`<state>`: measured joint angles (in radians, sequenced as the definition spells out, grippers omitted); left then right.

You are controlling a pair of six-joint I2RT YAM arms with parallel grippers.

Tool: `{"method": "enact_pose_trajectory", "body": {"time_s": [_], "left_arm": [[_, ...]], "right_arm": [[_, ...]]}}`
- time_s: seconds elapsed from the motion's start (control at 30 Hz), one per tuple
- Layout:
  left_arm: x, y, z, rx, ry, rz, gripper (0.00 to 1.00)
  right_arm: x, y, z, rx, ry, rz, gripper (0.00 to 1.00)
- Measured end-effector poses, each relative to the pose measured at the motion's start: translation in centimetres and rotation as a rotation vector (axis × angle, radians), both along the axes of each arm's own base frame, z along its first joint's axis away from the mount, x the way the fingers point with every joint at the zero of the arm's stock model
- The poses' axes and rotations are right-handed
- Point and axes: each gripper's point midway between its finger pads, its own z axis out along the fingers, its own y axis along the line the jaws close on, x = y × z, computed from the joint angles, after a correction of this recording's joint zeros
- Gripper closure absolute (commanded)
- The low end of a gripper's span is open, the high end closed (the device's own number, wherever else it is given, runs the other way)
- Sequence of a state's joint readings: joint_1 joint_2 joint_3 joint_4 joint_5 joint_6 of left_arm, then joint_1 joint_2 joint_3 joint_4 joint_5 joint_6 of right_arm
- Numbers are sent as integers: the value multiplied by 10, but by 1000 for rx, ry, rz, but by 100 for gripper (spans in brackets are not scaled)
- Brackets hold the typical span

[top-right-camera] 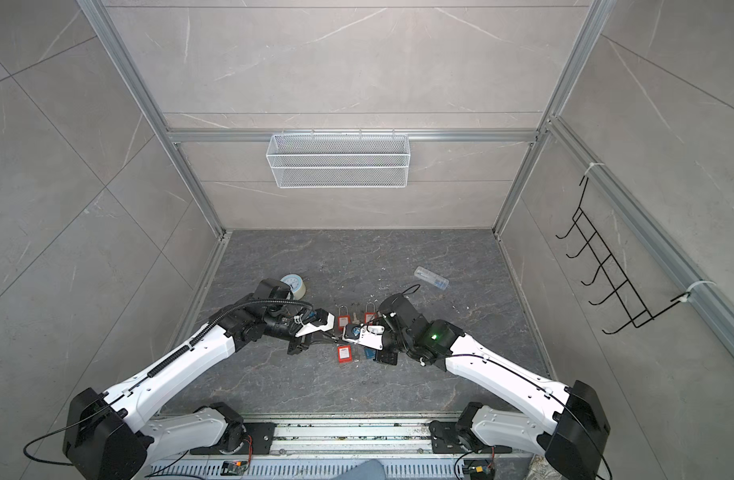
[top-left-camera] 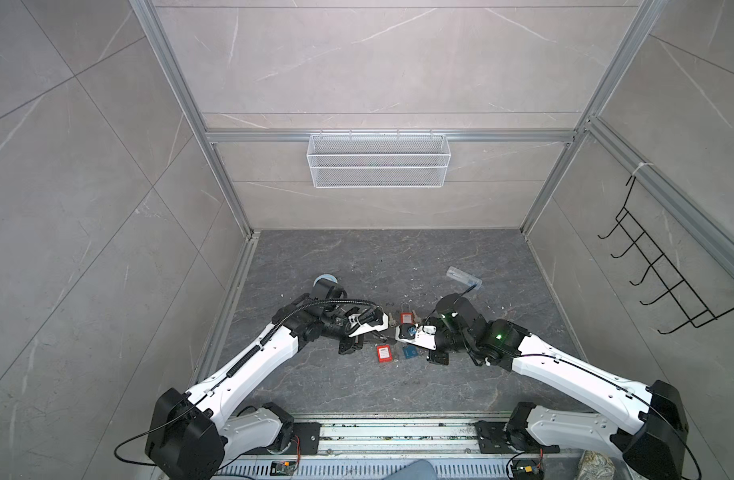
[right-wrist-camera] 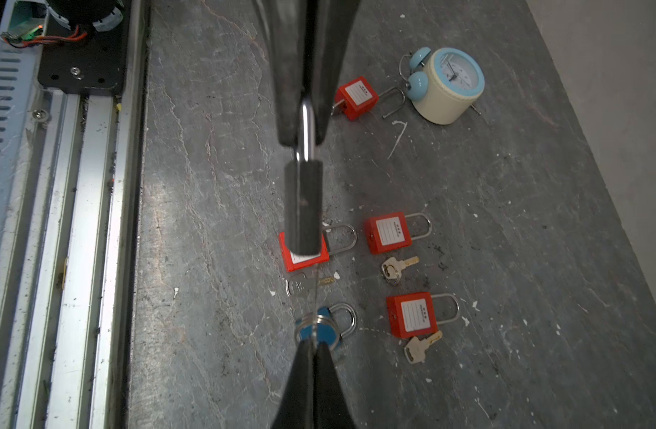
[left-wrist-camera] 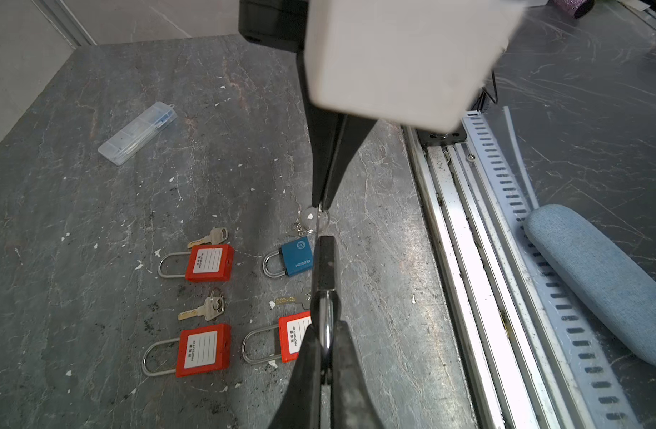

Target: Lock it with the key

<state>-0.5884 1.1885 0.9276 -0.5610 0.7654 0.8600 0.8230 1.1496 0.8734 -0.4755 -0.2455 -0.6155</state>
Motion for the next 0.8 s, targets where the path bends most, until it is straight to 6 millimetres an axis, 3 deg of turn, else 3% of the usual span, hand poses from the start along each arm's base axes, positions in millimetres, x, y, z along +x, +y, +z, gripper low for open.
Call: {"method": "enact_pose_trajectory", "body": {"time_s": [0.2,0.43,0.8], "left_arm": [[3,9,-9,105,42,6,100],[7,23,-24,288,139,14,100],[-3,53,-82,586,344,9,100]], "right_arm": [[0,-10,-12,-17,22,-60,100],[20,-19,-15,7,-18,-215,100],[31,-34,-16,65,-29,-383,100]]}}
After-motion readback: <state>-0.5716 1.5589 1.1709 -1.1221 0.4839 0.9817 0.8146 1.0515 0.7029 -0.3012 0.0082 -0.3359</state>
